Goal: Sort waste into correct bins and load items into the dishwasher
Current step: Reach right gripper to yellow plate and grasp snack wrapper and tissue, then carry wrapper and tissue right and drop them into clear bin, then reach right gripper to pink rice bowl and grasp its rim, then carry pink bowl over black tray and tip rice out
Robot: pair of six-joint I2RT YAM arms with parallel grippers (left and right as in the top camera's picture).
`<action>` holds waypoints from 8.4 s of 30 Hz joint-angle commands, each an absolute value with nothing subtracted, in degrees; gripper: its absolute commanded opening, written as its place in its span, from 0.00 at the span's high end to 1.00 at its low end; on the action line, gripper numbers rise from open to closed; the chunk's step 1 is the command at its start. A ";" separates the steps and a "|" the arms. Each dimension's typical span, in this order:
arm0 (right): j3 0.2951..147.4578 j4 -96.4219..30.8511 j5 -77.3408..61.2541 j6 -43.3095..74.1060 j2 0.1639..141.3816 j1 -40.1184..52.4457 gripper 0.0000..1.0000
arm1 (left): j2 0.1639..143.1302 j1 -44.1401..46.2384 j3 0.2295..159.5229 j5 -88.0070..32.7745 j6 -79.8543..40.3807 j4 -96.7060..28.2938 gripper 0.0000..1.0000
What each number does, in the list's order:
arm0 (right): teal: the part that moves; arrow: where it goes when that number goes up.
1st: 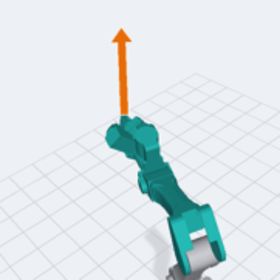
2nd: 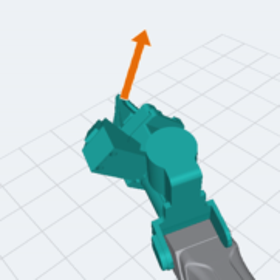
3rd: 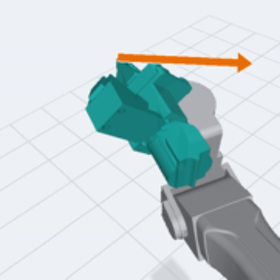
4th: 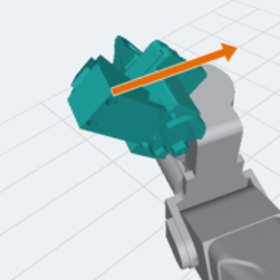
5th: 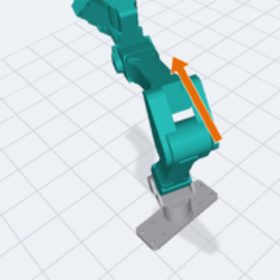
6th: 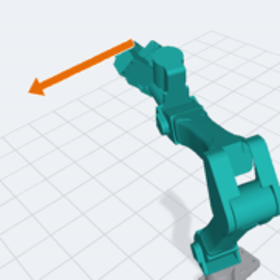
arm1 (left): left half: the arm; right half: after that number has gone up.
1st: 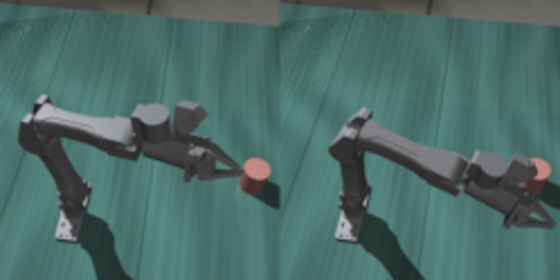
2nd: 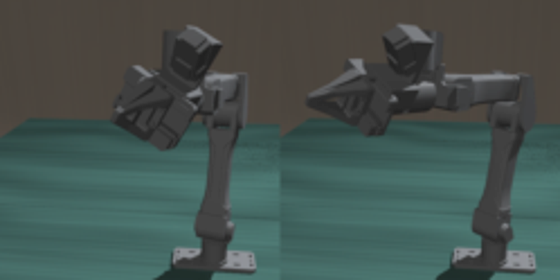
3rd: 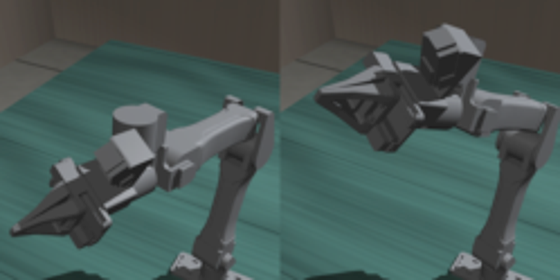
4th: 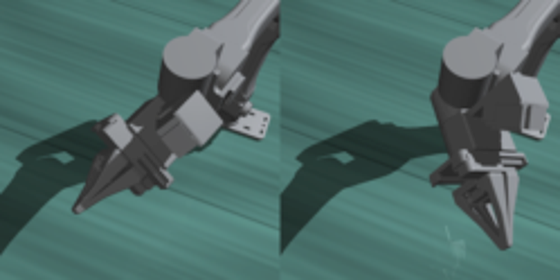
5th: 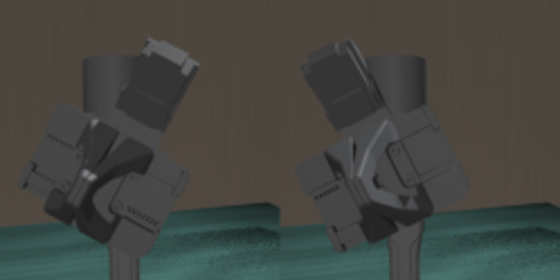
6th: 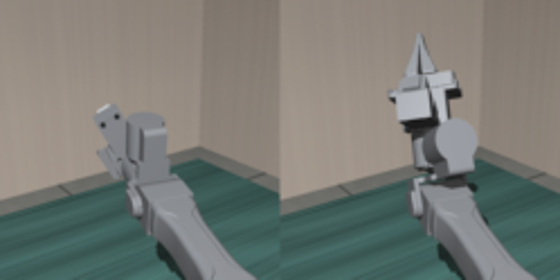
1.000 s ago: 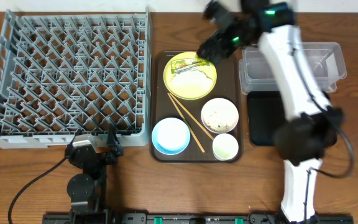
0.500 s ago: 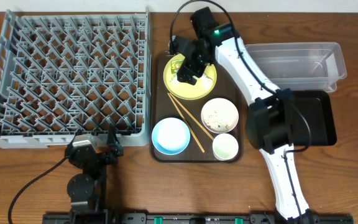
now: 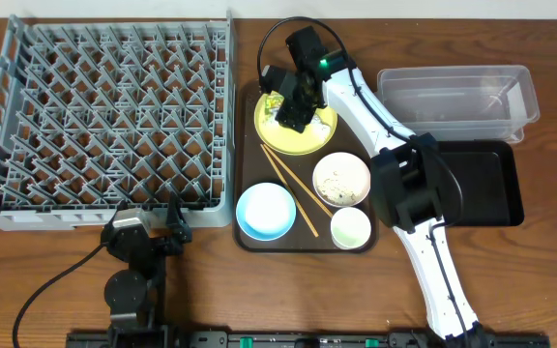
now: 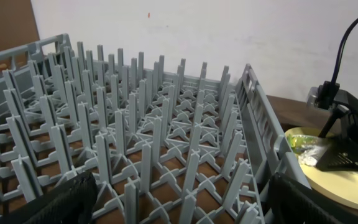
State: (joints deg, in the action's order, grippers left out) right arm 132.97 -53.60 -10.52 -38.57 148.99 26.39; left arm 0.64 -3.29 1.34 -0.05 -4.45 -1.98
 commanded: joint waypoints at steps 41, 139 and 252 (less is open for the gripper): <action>121.64 -73.12 10.90 74.30 124.18 -1.89 0.98 | 0.34 -3.53 0.23 0.47 -4.12 -4.16 0.11; 83.68 -50.54 -3.01 18.22 116.33 36.34 0.53 | 0.34 -3.53 0.23 0.47 -4.12 -4.16 0.11; 54.11 -39.70 -89.32 -6.09 92.16 -33.17 0.99 | 0.34 -3.53 0.23 0.47 -4.12 -4.16 0.11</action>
